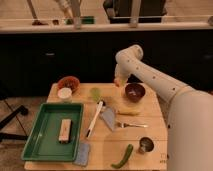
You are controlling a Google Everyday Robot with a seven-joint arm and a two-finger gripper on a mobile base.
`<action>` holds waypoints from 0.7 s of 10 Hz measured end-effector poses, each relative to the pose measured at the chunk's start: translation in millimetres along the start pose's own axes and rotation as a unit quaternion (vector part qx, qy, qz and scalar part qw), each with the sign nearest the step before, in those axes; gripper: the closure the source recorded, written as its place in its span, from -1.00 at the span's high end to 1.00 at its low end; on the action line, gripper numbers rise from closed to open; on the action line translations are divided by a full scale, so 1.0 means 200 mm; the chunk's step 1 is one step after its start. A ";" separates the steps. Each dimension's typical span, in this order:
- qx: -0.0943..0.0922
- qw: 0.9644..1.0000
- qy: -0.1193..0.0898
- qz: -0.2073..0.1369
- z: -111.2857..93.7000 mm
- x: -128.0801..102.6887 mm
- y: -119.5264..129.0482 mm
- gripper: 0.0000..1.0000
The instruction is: Place apple in purple bowl
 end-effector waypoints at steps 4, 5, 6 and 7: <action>0.009 1.000 0.007 0.006 -0.04 0.02 0.00 -0.95; 0.007 1.000 0.006 0.014 -0.02 0.05 0.02 -0.95; 0.007 1.000 0.006 0.020 0.01 0.08 0.05 -0.95; 0.006 0.999 0.006 0.034 0.07 0.15 0.11 -0.95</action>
